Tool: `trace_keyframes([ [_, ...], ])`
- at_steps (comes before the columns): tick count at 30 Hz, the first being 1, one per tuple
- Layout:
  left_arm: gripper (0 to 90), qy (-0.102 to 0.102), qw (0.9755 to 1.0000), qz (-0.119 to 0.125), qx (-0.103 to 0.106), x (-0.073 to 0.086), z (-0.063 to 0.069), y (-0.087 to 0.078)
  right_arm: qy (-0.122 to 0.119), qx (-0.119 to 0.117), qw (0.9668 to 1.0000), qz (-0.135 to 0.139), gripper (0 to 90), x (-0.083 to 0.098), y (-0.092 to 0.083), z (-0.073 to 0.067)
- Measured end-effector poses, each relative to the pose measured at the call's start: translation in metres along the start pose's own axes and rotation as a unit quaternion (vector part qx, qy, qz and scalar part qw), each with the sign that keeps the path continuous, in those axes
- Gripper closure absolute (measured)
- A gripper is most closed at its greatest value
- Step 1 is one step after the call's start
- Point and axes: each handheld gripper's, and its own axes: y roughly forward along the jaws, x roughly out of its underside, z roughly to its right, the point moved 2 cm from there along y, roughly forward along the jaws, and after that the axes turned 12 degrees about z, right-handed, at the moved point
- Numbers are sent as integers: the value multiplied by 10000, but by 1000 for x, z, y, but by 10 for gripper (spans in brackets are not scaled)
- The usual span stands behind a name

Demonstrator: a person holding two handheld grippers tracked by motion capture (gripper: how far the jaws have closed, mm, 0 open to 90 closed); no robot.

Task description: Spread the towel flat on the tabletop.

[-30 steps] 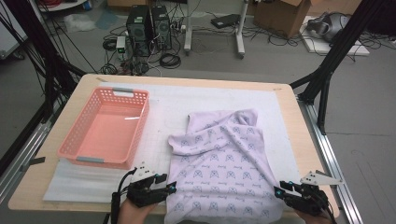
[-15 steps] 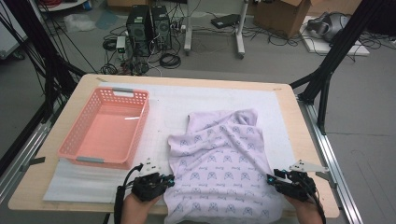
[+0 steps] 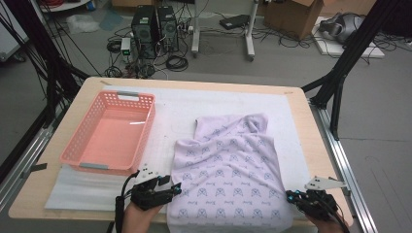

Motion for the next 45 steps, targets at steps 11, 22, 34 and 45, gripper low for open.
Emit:
trace_keyframes([
  [11, 858, 347, 9980, -513, 143, 8, 12, -4, 213, 150, 9980, 568, 572, -11, 8, 1],
  [22, 562, 160, 9994, -259, 152, 14, 8, -20, 40, -304, 9992, 267, 873, -12, 26, -8],
  [34, 503, 323, 9991, -205, 180, 7, 13, 12, 179, -209, 9992, 298, 671, 15, -18, -1],
  [45, 879, 597, 9962, -567, 298, 18, 18, -25, 329, 144, 9977, 575, 594, -9, 14, 7],
])
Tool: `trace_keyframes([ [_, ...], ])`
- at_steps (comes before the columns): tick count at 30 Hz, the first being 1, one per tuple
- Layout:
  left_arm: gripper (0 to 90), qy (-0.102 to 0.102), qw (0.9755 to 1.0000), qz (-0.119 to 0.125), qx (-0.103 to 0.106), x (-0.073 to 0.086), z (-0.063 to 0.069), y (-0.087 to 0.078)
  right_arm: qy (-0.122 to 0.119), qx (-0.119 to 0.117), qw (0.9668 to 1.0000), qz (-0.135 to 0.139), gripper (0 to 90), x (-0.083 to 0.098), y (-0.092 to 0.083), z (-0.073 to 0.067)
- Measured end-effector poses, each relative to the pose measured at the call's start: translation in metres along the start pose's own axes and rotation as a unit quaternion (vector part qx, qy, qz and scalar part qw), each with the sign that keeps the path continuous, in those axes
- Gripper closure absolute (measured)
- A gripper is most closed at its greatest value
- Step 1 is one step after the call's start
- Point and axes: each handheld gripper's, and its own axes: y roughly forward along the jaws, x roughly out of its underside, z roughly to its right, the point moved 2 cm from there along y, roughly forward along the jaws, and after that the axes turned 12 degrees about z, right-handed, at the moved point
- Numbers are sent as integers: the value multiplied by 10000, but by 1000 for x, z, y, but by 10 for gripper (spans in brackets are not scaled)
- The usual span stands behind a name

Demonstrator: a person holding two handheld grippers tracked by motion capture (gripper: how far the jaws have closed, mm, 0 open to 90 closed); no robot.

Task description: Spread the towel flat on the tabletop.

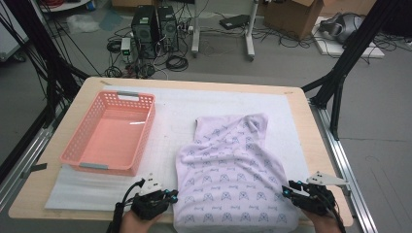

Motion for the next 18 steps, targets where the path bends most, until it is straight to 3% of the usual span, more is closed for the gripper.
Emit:
trace_keyframes([
  [1, 879, 17, 10000, -25, 10, 1, 0, -4, -7, 0, 10000, -8, 606, -1, 4, -1],
  [4, 868, -43, 9999, 52, 77, 4, 0, -9, -130, -90, 9998, -156, 811, 1, 11, -7],
  [5, 837, -60, 9999, 98, 63, 4, 0, -9, -101, -341, 9991, -217, 848, 0, 9, -8],
  [7, 659, -173, 9996, 234, -49, 2, -3, -7, -195, -421, 9984, -320, 856, 3, 3, -11],
  [10, 566, -266, 9987, 414, -116, -2, -7, -2, -305, -425, 9976, -451, 860, 12, -17, -10],
  [14, 492, -342, 9977, 529, -238, -11, -12, 11, -211, -444, 9974, -528, 856, 27, -45, -8],
  [18, 468, -467, 9970, 528, -313, -17, -17, 26, -137, -354, 9983, -436, 711, 27, -47, -7],
])
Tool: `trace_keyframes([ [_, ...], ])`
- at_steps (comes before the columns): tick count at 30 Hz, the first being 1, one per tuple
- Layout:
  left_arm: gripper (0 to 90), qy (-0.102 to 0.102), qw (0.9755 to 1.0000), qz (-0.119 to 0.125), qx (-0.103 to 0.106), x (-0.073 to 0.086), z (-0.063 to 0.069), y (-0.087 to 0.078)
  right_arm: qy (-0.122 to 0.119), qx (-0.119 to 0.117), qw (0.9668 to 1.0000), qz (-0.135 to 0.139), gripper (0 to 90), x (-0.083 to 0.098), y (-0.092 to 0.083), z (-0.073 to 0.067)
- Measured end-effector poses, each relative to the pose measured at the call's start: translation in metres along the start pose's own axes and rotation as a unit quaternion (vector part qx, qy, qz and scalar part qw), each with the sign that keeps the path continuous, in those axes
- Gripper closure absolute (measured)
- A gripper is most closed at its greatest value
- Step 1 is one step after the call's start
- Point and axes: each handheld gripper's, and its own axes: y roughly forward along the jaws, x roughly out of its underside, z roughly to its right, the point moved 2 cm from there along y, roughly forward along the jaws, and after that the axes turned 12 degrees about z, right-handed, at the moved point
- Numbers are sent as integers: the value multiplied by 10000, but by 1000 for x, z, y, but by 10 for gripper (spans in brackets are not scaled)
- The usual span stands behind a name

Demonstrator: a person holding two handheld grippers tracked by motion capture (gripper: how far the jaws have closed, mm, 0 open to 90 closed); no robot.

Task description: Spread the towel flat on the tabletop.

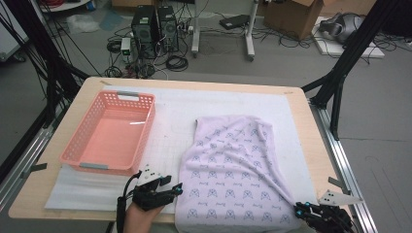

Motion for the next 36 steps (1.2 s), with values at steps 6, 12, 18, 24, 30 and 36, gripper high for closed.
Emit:
trace_keyframes([
  [6, 587, 326, 9993, -176, -61, 1, 9, 17, 205, 228, 9990, 338, 639, -14, 10, 5],
  [12, 879, 474, 9976, -490, 98, 7, 12, -9, 364, 455, 9968, 549, 640, -29, 29, 14],
  [18, 872, 464, 9970, -571, 232, 14, 8, -34, 368, 462, 9968, 544, 627, -40, 54, 16],
  [24, 626, 309, 9988, -295, 248, 11, 6, -32, -118, 547, 9981, 256, 857, -44, 71, 4],
  [30, 494, 221, 9995, -29, 240, 5, 5, -25, -62, 653, 9978, -39, 879, -32, 44, 6],
  [36, 471, 153, 9995, -97, 254, 1, 8, -3, 13, 515, 9986, 69, 793, -19, 23, 5],
])
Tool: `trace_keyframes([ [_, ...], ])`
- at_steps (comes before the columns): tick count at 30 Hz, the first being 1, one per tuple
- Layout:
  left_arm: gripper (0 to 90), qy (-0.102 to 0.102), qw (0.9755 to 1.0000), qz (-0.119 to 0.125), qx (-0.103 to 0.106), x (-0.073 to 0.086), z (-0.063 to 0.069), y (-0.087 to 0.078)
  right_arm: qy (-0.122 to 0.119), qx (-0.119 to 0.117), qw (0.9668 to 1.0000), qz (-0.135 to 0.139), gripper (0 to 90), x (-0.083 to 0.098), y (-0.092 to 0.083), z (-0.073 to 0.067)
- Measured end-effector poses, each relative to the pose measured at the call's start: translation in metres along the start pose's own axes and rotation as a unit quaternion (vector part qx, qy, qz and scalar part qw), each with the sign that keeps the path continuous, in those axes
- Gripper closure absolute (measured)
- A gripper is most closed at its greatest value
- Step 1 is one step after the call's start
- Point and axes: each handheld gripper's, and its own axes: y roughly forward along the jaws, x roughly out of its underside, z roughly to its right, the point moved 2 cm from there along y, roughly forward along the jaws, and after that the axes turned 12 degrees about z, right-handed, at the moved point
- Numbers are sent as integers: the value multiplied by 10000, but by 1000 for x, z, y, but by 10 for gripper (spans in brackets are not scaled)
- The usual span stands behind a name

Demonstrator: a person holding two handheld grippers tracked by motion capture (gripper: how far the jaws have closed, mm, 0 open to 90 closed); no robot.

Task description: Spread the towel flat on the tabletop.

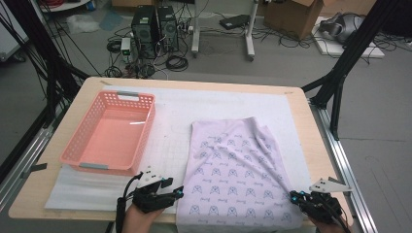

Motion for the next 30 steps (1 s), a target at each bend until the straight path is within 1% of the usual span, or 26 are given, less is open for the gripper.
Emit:
trace_keyframes([
  [2, 472, -20, 10000, -55, 17, 0, 2, 9, 97, 62, 9998, 137, 719, -2, -1, 2],
  [3, 476, -24, 9999, -150, 28, 1, 4, 16, 141, 73, 9997, 196, 705, -2, -2, 3],
  [4, 500, 141, 9998, -157, -56, 1, 7, 19, 203, 116, 9993, 278, 693, -4, -2, 5],
  [5, 567, 296, 9993, -173, -170, 1, 9, 20, 217, 149, 9991, 322, 693, -4, -3, 6],
  [6, 714, 408, 9985, -210, -288, 1, 9, 19, 256, 161, 9989, 360, 691, -4, -3, 7],
  [7, 830, 359, 9987, -253, -247, 1, 8, 18, 273, 165, 9989, 357, 687, -4, -3, 9],
  [8, 871, 323, 9988, -267, -246, 2, 7, 16, 285, 182, 9988, 347, 687, -4, -2, 9],
  [10, 876, 356, 9985, -309, -274, 3, 7, 9, 304, 179, 9987, 356, 687, -3, 0, 10],
  [11, 877, 322, 9984, -369, -270, 4, 7, 2, 319, 178, 9988, 336, 687, -4, 1, 10],
  [12, 876, 316, 9983, -400, -283, 6, 6, -3, 303, 176, 9987, 371, 688, -4, 2, 11],
  [13, 876, 344, 9981, -419, -306, 7, 6, -8, 320, 173, 9986, 372, 687, -5, 3, 10],
  [14, 876, 415, 9976, -457, -300, 9, 7, -14, 315, 166, 9986, 387, 686, -6, 4, 10],
  [16, 875, 444, 9974, -478, -311, 13, 9, -23, 327, 147, 9985, 406, 676, -9, 8, 9],
  [18, 867, 447, 9976, -448, -294, 14, 9, -29, 313, 145, 9985, 419, 647, -12, 14, 8],
  [19, 844, 423, 9977, -403, -339, 14, 8, -30, 310, 148, 9985, 415, 643, -13, 18, 8],
  [20, 769, 342, 9982, -340, -365, 13, 6, -30, 297, 147, 9985, 424, 638, -15, 22, 8],
  [22, 644, 150, 9990, -132, -398, 10, 1, -29, 283, 164, 9985, 449, 633, -19, 29, 10],
  [23, 587, 63, 9993, -11, -375, 8, -1, -28, 337, 161, 9983, 442, 631, -20, 32, 11],
  [25, 546, 35, 9994, 154, -314, 2, -4, -25, 342, 161, 9983, 440, 628, -22, 37, 13],
  [26, 510, 24, 9993, 206, -300, -1, -6, -22, 349, 161, 9983, 427, 627, -22, 39, 15],
  [28, 496, -5, 9993, 311, -210, -5, -6, -17, 345, 197, 9985, 382, 623, -22, 40, 18],
  [30, 477, 64, 9992, 337, -186, -8, -7, -11, 374, 240, 9982, 405, 619, -22, 40, 22],
])
